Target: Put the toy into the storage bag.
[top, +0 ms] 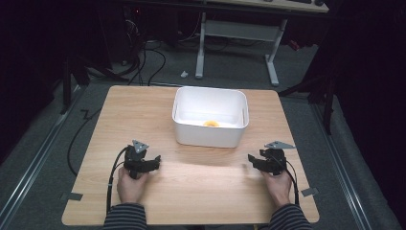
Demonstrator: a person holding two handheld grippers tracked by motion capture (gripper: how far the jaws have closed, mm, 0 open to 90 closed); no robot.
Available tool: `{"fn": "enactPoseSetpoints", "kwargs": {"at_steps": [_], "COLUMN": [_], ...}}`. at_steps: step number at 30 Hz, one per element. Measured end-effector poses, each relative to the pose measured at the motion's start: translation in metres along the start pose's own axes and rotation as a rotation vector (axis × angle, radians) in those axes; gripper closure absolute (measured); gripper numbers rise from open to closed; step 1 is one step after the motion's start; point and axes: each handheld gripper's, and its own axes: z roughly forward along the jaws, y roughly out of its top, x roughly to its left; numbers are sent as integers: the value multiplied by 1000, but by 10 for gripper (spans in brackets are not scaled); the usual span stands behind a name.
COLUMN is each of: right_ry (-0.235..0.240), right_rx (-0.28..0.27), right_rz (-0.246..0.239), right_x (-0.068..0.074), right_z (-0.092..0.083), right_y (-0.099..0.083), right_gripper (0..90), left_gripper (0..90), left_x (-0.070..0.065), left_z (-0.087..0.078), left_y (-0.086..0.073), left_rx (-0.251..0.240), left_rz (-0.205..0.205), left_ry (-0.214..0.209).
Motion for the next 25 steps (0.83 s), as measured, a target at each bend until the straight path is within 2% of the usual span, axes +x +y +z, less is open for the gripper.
{"fn": "enactPoseSetpoints", "kwargs": {"at_steps": [7, 14, 16, 25], "right_ry": [-26, -40, -58, -55], "right_rx": [-2, 32, 9, 1], "right_rz": [-12, -21, -56, -52], "right_x": [1, 5, 7, 6], "right_z": [9, 20, 23, 24], "right_y": [-2, -5, -9, -10], "right_gripper": [389, 375, 356, 346], "left_gripper": [206, 206, 206, 206], "left_x": [0, 0, 0, 0], "left_z": [0, 0, 0, 0], "left_y": [0, 0, 0, 0], "left_rx": [0, 0, 0, 0], "left_rz": [0, 0, 0, 0], "left_ry": [0, 0, 1, 1]}}
